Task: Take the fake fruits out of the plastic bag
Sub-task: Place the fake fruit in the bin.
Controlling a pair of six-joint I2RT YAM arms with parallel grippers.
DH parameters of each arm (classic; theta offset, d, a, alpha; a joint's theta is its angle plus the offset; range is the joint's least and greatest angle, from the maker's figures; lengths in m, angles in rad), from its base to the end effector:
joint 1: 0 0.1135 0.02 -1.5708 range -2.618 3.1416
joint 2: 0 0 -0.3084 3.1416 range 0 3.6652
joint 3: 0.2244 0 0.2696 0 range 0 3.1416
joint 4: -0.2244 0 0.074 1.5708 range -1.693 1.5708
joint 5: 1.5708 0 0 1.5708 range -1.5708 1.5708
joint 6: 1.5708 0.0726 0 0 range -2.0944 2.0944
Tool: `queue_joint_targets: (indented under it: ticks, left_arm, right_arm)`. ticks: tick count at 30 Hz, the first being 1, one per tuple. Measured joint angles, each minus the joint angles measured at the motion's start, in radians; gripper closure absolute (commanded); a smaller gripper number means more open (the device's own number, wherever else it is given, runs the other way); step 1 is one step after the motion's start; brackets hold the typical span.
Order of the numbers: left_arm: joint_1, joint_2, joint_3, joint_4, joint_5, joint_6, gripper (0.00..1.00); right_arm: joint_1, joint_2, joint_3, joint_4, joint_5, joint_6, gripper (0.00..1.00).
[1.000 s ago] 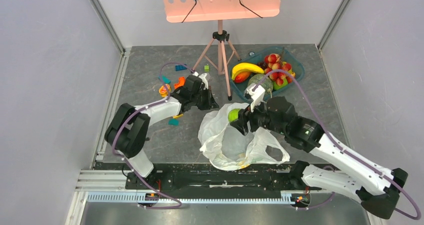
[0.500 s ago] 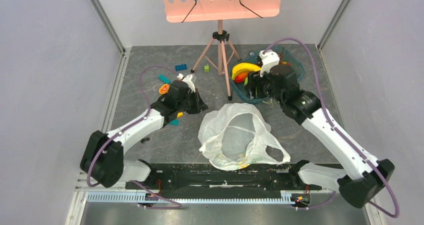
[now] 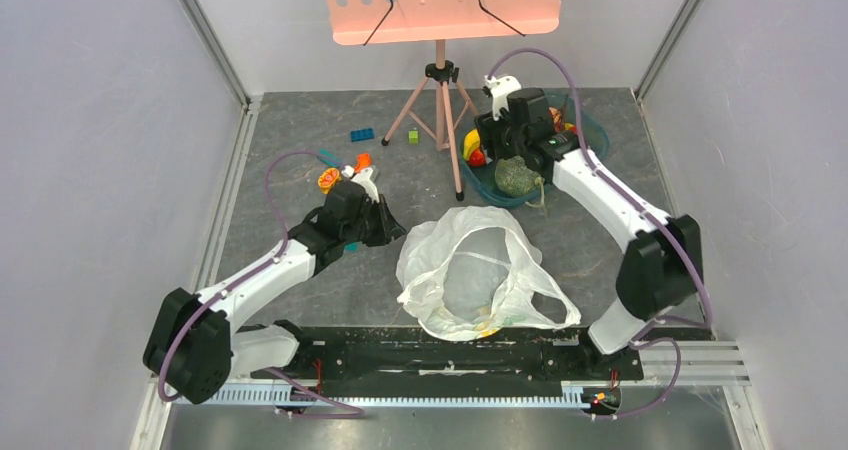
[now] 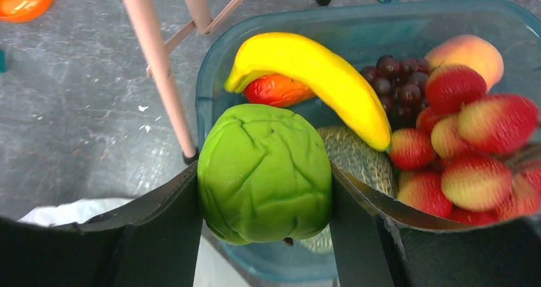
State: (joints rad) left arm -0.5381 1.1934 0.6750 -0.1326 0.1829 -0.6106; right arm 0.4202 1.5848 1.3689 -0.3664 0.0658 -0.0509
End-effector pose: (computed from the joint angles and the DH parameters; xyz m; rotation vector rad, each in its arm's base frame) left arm 0.2337 -0.1549 0.2340 0.0214 2.3401 -0.8091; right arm 0.3820 0.1654 0.3436 -0.4657 2.1042 0.1435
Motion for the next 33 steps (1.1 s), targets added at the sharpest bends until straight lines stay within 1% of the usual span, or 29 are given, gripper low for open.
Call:
queue_joint_targets:
  ticks: [3, 8, 10, 15, 17, 19, 22, 26, 33]
  left_arm:
    - [0.0, -0.018, -0.021, 0.003, 0.002, -0.014, 0.88]
    - [0.0, -0.031, -0.061, 0.009, 0.002, -0.025, 0.88]
    - [0.0, -0.036, -0.077, 0.008, 0.002, -0.026, 0.88]
    - [0.0, -0.038, -0.083, 0.012, 0.002, -0.026, 0.88]
    - [0.0, -0.038, -0.083, 0.015, 0.002, -0.026, 0.88]
    - [0.0, -0.038, -0.083, 0.016, 0.003, -0.026, 0.88]
    - [0.0, -0.038, -0.083, 0.017, 0.003, -0.026, 0.88]
    - [0.0, -0.038, -0.083, 0.026, 0.004, -0.026, 0.88]
    - [0.0, -0.037, -0.083, 0.034, 0.011, -0.026, 0.88]
  right_arm:
    - [-0.009, 0.096, 0.051, 0.018, 0.002, -0.029, 0.6]
    - [-0.018, 0.234, 0.137, 0.032, 0.02, -0.069, 0.59]
    - [-0.018, 0.277, 0.162, 0.036, 0.036, -0.083, 0.59]
    - [-0.018, 0.355, 0.196, 0.036, 0.085, -0.109, 0.54]
    - [-0.018, 0.369, 0.196, 0.034, 0.098, -0.115, 0.48]
    - [-0.018, 0.378, 0.196, 0.033, 0.112, -0.119, 0.36]
    - [-0.018, 0.38, 0.194, 0.031, 0.133, -0.121, 0.25]
    - [-0.018, 0.379, 0.176, 0.042, 0.149, -0.125, 0.17]
    - [-0.018, 0.346, 0.122, 0.043, 0.154, -0.127, 0.1]
